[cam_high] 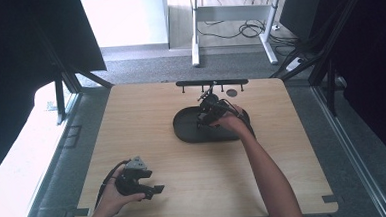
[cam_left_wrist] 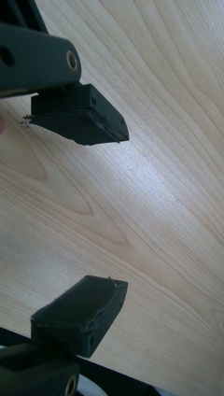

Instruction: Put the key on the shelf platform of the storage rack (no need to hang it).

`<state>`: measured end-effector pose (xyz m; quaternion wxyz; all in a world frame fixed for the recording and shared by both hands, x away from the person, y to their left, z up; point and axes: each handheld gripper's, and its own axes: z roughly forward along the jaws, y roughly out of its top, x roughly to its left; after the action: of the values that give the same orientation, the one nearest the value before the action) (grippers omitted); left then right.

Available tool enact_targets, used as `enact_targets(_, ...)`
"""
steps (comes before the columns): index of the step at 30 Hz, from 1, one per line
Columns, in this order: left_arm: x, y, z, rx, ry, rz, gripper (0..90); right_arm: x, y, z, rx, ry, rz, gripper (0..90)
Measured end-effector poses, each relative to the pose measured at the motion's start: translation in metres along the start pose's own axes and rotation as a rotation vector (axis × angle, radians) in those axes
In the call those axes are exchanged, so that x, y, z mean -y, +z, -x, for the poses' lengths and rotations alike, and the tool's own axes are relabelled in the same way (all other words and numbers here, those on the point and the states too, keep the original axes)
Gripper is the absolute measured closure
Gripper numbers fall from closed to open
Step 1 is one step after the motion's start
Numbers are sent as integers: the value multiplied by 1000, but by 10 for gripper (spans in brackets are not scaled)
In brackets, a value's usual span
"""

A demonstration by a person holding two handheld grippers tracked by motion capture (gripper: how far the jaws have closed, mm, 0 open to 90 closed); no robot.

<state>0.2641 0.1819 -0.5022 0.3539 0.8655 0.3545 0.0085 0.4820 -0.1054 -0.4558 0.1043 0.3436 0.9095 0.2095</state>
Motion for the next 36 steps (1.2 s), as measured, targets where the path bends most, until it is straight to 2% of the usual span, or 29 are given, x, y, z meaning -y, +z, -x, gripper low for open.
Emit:
enact_targets(8,0,0,0,1,-1,-3,243,9,9,7,35,-8,-49,491)
enact_targets(9,0,0,0,1,9,-9,243,10,10,7,37,-3,-51,491)
enact_targets(16,0,1,1,1,8,-12,243,21,19,12,42,-5,-78,491)
enact_targets(20,0,1,0,3,8,-15,243,24,25,14,54,-20,-94,490)
enact_targets(25,0,3,1,9,15,-27,242,25,31,18,58,-21,-102,490)
enact_targets(31,0,3,3,15,5,-14,242,28,36,18,62,-24,-124,490)
enact_targets(32,-1,2,2,16,17,-25,242,28,37,18,61,-29,-124,489)
enact_targets(36,0,4,3,16,8,-23,241,31,40,19,57,-20,-119,489)
